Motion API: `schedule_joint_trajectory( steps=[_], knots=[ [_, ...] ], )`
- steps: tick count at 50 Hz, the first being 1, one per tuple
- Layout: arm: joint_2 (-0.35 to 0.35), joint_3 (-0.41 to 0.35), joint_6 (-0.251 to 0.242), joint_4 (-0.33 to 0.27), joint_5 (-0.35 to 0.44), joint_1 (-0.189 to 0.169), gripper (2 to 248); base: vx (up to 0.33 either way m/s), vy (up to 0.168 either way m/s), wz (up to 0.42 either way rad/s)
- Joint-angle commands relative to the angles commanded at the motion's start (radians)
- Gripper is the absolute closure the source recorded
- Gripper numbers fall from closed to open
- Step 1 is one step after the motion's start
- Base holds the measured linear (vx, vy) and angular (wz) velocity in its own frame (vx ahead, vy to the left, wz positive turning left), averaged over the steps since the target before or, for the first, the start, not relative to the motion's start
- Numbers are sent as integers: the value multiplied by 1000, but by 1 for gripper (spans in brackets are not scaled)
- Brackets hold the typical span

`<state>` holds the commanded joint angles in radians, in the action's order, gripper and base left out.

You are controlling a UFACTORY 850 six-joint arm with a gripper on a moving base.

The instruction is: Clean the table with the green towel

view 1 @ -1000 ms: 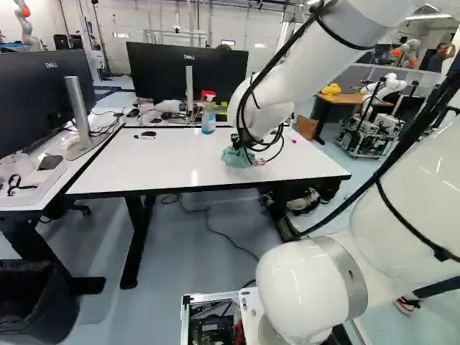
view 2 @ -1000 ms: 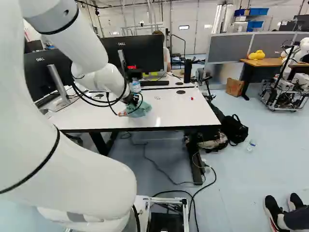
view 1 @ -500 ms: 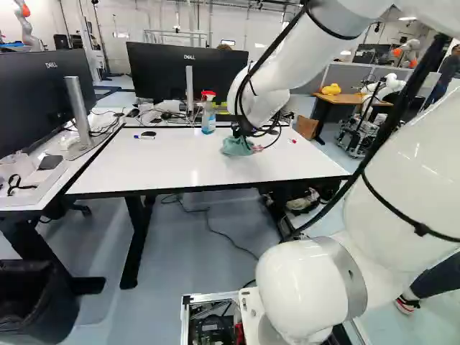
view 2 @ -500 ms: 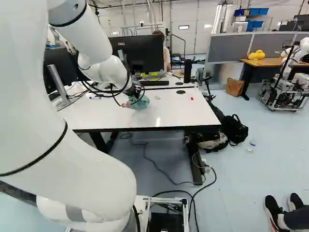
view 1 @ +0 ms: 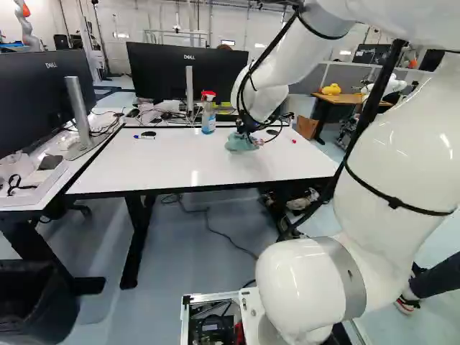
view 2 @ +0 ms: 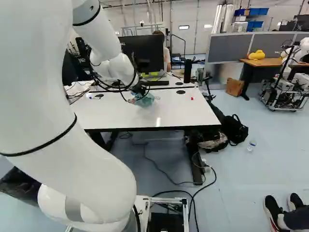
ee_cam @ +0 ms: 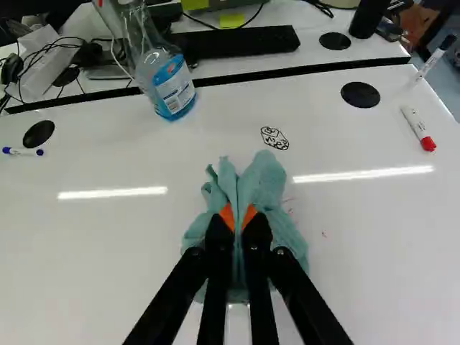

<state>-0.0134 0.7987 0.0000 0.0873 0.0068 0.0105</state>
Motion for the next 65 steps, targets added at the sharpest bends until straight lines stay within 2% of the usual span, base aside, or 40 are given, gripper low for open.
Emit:
schedule_joint_trajectory(
  steps=[27,44,65],
  knots=[
    [-80,84,0,0,0,-79,221,0,0,0],
    [-173,171,0,0,0,-80,221,0,0,0],
    [-225,179,0,0,0,-79,221,0,0,0]
  ],
)
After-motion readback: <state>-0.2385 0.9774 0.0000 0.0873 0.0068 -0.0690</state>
